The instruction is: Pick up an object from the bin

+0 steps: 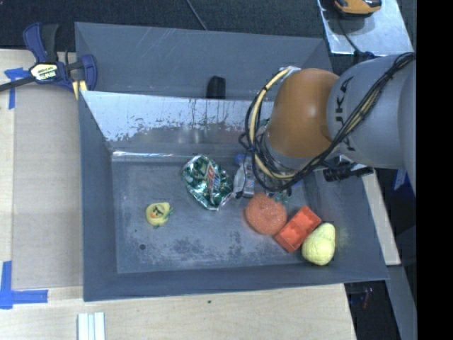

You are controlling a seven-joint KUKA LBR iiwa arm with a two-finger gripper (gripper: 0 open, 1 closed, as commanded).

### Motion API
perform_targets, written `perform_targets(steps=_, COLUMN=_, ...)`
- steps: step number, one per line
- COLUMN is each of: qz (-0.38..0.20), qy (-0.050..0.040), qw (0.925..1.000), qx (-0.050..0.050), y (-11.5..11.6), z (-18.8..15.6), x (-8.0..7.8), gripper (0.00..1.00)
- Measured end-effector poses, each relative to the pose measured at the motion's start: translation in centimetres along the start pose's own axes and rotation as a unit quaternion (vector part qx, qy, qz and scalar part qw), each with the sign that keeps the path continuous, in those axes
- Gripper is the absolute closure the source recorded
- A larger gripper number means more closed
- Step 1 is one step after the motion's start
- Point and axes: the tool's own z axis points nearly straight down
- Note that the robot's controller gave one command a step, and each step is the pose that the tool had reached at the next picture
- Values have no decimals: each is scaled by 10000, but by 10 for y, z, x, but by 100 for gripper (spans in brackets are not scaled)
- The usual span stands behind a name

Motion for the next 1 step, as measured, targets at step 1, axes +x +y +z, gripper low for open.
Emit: perform_targets(steps=1, qz=-6, qy=-11, qw=10000, qx=2, y=3, z=-17, x=7, gripper=100)
